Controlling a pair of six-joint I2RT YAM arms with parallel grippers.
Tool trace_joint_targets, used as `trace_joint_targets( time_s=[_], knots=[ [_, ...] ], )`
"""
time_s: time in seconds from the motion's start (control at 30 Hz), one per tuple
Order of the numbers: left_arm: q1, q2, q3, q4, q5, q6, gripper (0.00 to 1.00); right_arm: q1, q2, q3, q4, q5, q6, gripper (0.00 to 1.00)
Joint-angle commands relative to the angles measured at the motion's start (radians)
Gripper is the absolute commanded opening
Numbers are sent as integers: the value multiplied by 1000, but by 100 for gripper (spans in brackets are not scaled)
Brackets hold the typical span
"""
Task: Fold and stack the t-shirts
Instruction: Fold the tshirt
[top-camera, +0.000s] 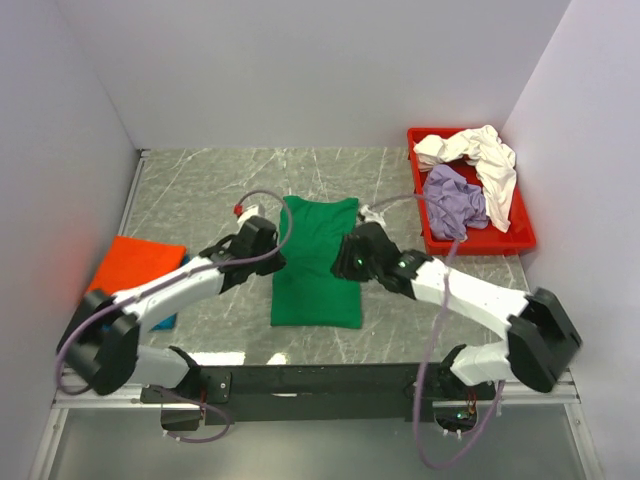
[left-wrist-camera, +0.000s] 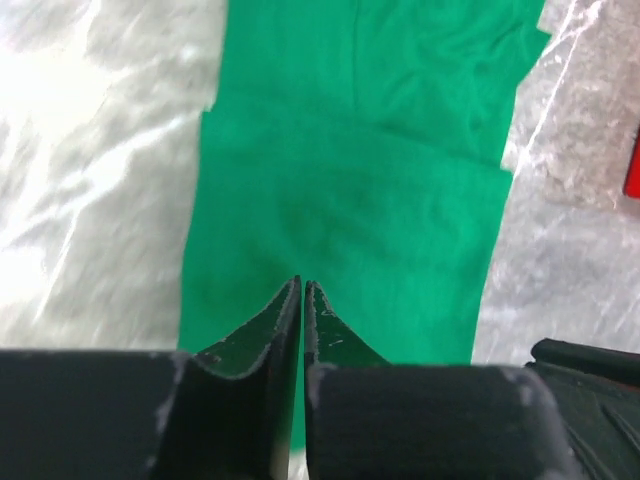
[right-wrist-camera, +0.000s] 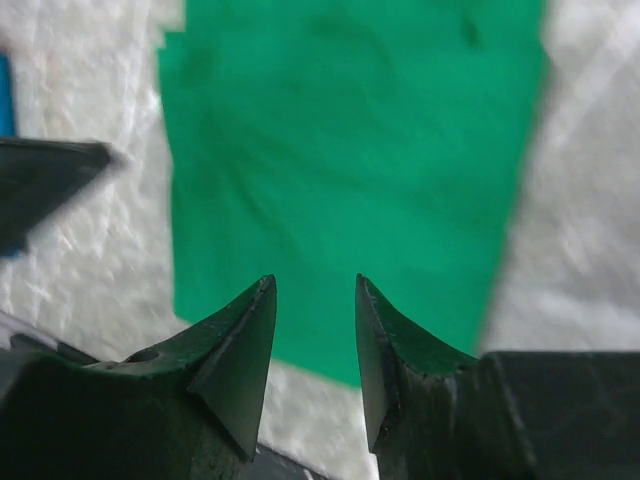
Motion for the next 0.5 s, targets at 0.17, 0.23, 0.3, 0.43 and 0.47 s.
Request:
trace_joint_targets(
  time_s=[0.17,0.23,0.3,0.43,0.47],
  knots=[
    [64,240,172,150,113,118,6,-52,347,276,55,-27,-103,41],
    [81,303,191,167,134,115,4,-59,395,308,55,-32,-110,41],
    [92,355,195,193,149,106,2,-81,453,322,55,-30,-117,40],
    [116,419,180,222,157,94,1,-147,513,294,70,-50,-110,39],
    [119,429,175,227,157,94,1,-160,519,284,76,-47,-110,39]
  ],
)
